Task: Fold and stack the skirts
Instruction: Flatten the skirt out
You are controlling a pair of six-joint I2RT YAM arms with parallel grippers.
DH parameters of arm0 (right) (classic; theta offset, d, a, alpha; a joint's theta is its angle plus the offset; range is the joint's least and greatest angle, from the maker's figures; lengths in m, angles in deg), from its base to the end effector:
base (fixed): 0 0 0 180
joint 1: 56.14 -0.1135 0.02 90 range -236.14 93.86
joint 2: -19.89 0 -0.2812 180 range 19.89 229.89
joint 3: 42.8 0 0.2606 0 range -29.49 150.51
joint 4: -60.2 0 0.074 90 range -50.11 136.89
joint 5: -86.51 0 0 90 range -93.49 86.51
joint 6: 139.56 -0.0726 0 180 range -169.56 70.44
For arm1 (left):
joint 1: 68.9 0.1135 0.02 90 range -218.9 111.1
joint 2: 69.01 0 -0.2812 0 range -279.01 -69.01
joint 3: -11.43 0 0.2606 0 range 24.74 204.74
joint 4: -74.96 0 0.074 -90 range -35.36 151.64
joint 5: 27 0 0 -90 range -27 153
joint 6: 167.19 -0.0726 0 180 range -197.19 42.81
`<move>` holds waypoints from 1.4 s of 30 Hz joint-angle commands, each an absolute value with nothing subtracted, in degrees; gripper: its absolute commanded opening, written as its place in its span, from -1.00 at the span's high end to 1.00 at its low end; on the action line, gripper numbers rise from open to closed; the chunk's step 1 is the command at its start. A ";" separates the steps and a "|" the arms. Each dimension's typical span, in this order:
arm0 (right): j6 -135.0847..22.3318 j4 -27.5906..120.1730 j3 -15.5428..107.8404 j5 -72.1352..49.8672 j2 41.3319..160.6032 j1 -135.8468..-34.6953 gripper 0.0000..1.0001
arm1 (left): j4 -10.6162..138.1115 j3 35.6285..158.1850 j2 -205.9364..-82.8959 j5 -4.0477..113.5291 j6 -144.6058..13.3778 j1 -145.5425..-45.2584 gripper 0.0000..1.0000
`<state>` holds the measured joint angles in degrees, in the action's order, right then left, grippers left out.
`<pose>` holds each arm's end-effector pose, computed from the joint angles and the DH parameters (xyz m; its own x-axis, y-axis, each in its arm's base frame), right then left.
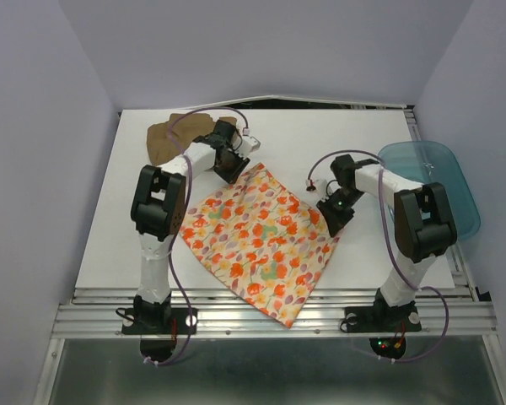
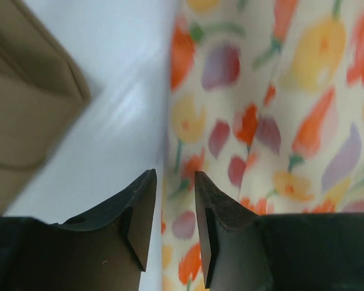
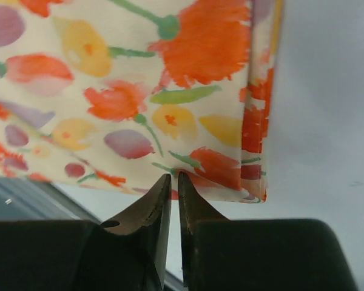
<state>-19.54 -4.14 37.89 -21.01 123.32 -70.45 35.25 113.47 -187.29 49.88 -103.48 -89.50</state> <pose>0.3172 0.1035 0.1432 -0.7125 -0.6741 -0.1945 -0.7011 0.6733 0.2348 0.4477 -0.1859 0.1684 -0.4909 0.6453 -0.5853 0.7574 0.6481 0.0794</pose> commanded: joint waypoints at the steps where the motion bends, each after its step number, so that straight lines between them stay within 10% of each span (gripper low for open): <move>1: -17.91 -17.71 41.43 -34.78 119.39 -71.17 0.69 | 33.35 123.42 -191.08 51.23 -102.59 -90.35 0.15; 10: -30.75 -6.39 48.39 -35.57 115.86 -69.25 0.51 | 40.20 122.20 -180.45 36.47 -99.79 -91.05 0.10; 31: -23.47 -3.12 34.59 -17.03 126.85 -67.66 0.64 | 37.93 143.81 -208.13 38.74 -91.78 -96.59 0.63; 42: -25.21 -11.12 43.63 -32.84 122.29 -67.66 0.51 | 37.03 151.31 -203.68 42.78 -94.24 -95.71 -0.04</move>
<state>-24.33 -9.06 38.44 -27.74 125.66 -67.80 37.28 152.00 -213.85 40.15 -93.03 -96.69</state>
